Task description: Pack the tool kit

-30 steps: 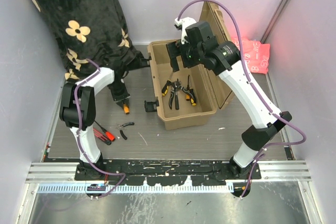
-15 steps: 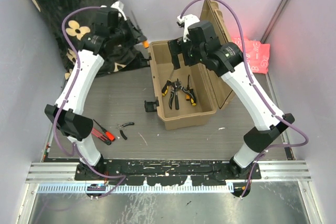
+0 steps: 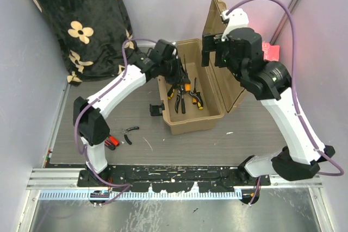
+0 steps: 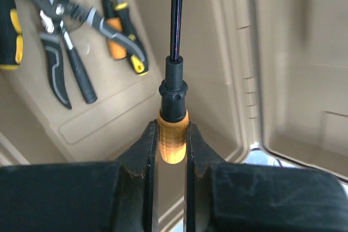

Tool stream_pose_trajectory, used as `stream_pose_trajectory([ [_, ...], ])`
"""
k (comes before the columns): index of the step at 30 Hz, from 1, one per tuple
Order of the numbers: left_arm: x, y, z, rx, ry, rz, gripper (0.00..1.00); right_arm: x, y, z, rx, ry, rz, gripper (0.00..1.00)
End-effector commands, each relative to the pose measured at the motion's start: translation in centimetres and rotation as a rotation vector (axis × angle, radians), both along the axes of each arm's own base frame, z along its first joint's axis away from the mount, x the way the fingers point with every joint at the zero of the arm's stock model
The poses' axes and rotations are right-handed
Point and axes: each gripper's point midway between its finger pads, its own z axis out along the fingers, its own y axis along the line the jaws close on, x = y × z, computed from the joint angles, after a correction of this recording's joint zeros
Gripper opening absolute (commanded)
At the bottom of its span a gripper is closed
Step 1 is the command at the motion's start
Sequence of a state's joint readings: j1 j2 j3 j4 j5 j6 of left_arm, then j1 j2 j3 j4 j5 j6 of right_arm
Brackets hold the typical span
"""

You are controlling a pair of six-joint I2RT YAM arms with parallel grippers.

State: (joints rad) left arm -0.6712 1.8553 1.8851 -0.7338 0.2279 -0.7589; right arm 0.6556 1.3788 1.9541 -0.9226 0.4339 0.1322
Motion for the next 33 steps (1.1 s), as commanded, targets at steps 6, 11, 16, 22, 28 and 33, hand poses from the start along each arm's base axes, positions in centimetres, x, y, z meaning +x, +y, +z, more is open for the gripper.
stream_pose_trajectory([
  [6,-2.0,-1.8,-8.7,0.095,0.195,-0.004,0.0,-0.8,-1.8,2.4,0.06,-0.083,-0.074,1.0],
  [11,-1.0,-2.0,-11.4,0.149,0.211,0.011,0.0,-1.1,-2.3,2.3,0.05,-0.082,-0.082,1.0],
  [16,-0.7,-3.0,-12.1,0.159,0.2,-0.004,0.19,-1.4,-2.7,2.0,0.039,-0.077,-0.092,1.0],
  [22,0.6,-3.2,-8.1,0.123,0.086,-0.019,0.53,-1.3,-2.8,1.5,0.024,-0.07,-0.097,1.0],
  [28,5.6,2.1,3.2,0.049,-0.193,0.124,0.59,-0.4,-2.0,1.2,0.015,-0.073,-0.081,1.0],
  [33,9.6,15.1,10.8,0.053,-0.345,0.425,0.62,0.4,-0.9,1.0,0.019,-0.074,-0.055,1.0],
])
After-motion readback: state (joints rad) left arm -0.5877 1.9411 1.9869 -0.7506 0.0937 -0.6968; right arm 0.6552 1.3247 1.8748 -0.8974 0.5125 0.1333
